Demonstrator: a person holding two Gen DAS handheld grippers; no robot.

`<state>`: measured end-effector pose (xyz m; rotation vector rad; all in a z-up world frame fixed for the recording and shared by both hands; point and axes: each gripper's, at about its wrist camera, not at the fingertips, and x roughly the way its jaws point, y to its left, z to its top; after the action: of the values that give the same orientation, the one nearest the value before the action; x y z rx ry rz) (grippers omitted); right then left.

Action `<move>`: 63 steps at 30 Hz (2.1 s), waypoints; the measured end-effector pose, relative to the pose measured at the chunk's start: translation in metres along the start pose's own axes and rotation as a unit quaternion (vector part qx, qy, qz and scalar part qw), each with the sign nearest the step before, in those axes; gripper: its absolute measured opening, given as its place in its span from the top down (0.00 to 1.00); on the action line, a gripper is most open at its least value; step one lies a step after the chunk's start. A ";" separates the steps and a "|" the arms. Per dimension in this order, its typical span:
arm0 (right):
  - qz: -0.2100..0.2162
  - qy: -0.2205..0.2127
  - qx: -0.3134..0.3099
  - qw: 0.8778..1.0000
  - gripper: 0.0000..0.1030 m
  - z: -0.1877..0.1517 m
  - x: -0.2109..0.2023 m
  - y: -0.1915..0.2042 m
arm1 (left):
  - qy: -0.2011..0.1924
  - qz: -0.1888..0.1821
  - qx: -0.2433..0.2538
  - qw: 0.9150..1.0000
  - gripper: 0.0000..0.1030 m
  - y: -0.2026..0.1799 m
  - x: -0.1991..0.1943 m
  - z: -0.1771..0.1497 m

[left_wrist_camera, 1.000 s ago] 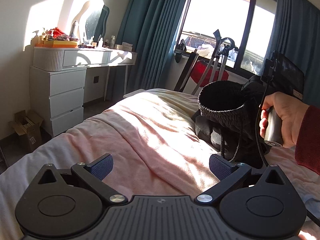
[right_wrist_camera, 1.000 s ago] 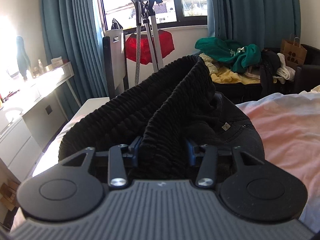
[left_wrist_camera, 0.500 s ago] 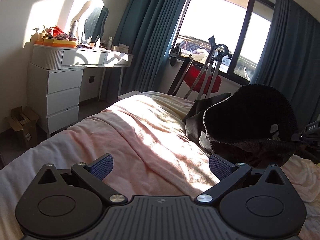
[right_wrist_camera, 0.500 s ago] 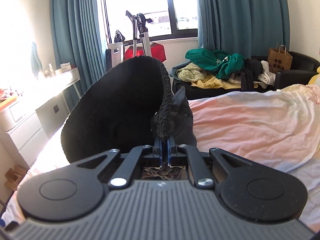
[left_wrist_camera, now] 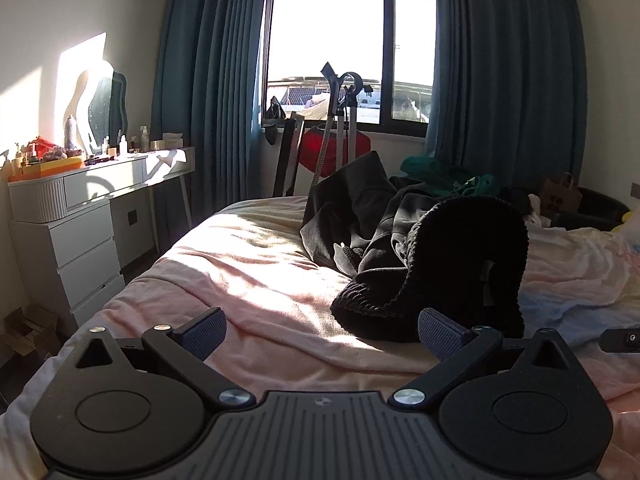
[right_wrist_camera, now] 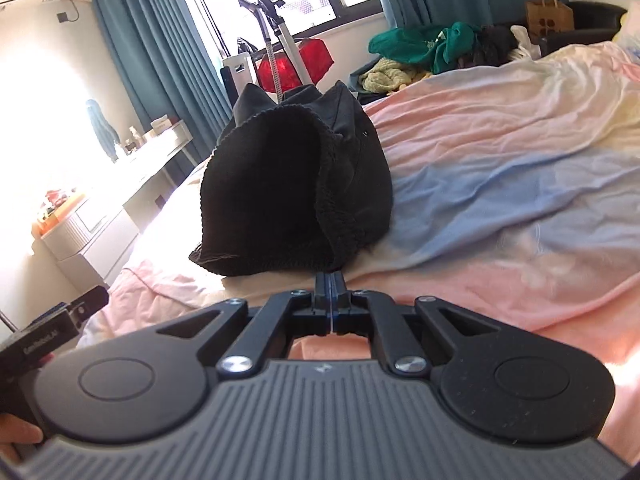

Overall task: Fold clothes
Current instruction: 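Lift the cuff with the right gripper and pull the trouser leg straight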

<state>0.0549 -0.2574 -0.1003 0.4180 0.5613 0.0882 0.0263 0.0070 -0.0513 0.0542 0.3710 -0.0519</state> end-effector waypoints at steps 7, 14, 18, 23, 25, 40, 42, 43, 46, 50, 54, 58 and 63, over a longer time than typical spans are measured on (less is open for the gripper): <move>0.022 -0.044 0.017 0.999 0.94 -0.001 0.002 -0.006 | 0.031 0.008 0.079 0.996 0.00 -0.033 0.020 -0.017; 0.014 -0.070 0.036 0.997 0.93 0.011 0.010 -0.024 | 0.041 0.019 0.070 0.997 0.00 -0.035 0.032 -0.024; 0.016 -0.083 0.031 0.996 0.93 0.020 0.022 -0.025 | 0.039 0.017 0.048 0.998 0.00 -0.033 0.030 -0.021; 0.008 -0.098 0.001 0.995 0.93 0.026 0.034 -0.019 | 0.025 0.027 0.034 0.999 0.00 -0.031 0.027 -0.016; 0.008 -0.098 -0.008 0.995 0.93 0.029 0.038 -0.017 | 0.025 0.027 0.026 0.999 0.00 -0.028 0.026 -0.015; -0.009 -0.125 -0.101 0.987 0.19 0.032 0.061 0.008 | 0.008 0.021 -0.040 0.999 0.00 -0.007 0.008 0.007; -0.013 -0.121 -0.123 0.985 0.20 0.037 0.069 0.013 | 0.006 0.028 -0.041 0.999 0.00 -0.004 0.006 0.010; -0.017 -0.119 -0.134 0.984 0.20 0.040 0.074 0.016 | 0.006 0.030 -0.044 0.999 0.00 -0.002 0.006 0.010; -0.029 -0.116 -0.177 0.977 0.23 0.051 0.088 0.027 | 0.010 0.014 -0.074 0.997 0.00 0.010 0.012 0.013; -0.059 -0.124 -0.239 0.961 0.24 0.068 0.110 0.046 | 0.025 -0.009 -0.129 0.991 0.00 0.031 0.024 0.015; -0.108 -0.116 -0.334 0.929 0.28 0.083 0.151 0.068 | 0.025 -0.015 -0.153 0.988 0.00 0.052 0.030 0.012; -0.124 -0.101 -0.329 0.931 0.64 0.109 0.182 0.071 | 0.039 -0.007 -0.178 0.983 0.00 0.073 0.042 0.010; -0.111 -0.140 -0.209 0.962 0.88 0.133 0.149 0.060 | 0.052 0.002 -0.196 0.979 0.00 0.090 0.046 0.008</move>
<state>0.2531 -0.2214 -0.0482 -0.0473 0.2951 -0.0683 0.0772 0.0940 -0.0562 -0.3336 0.4801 0.0286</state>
